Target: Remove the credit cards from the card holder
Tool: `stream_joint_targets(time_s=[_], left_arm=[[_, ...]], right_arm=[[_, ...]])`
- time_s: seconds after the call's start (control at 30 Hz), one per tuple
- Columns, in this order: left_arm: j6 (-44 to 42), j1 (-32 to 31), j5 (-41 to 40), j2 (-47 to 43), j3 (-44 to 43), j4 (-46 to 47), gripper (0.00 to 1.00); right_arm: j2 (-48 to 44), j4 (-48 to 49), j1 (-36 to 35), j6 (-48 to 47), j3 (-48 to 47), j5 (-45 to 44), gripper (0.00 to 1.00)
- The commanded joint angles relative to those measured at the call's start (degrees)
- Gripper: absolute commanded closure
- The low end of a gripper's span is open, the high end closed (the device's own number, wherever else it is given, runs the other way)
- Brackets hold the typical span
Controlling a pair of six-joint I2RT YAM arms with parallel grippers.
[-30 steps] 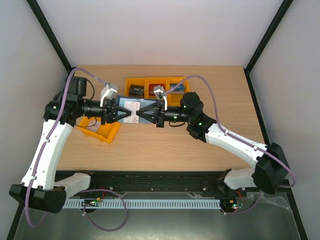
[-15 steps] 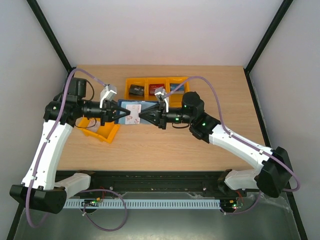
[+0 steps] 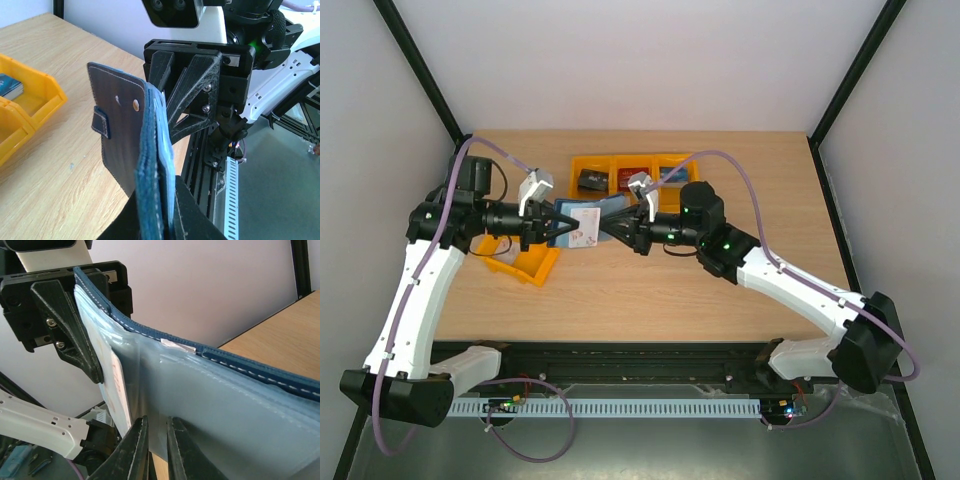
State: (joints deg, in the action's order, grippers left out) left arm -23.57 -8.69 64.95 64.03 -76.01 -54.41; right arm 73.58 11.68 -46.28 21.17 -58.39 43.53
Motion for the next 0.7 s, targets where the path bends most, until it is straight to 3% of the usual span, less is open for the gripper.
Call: stream_joint_targets(time_s=[0.0, 0.13, 0.33, 0.43, 0.53, 0.67], left_arm=[[0.55, -0.28, 3.41, -0.84, 0.65, 0.89, 0.98], [1.06, -0.23, 2.8, -0.84, 0.83, 1.43, 0.98], [0.7, -0.28, 2.41, -0.94, 0.48, 1.15, 0.98], [0.8, -0.28, 2.65, -0.84, 0.58, 1.22, 0.98], [0.98, -0.27, 2.57, -0.84, 0.53, 1.24, 0.98], [0.98, -0.23, 2.51, -0.88, 0.52, 1.14, 0.98]], right_arm=[[1.25, 2.03, -0.65, 0.65, -2.02, -2.17, 0.88], [1.71, 1.32, -0.68, -0.04, -2.46, -1.21, 0.86], [-1.95, -7.07, 0.41, -7.27, -1.81, -4.0, 0.79], [-2.03, -9.19, 0.6, -9.33, -2.74, 0.45, 0.77], [-1.56, -5.64, 0.5, -7.4, -2.52, 6.18, 0.74], [-0.81, -0.8, 0.54, -3.85, -1.89, 2.9, 0.77]])
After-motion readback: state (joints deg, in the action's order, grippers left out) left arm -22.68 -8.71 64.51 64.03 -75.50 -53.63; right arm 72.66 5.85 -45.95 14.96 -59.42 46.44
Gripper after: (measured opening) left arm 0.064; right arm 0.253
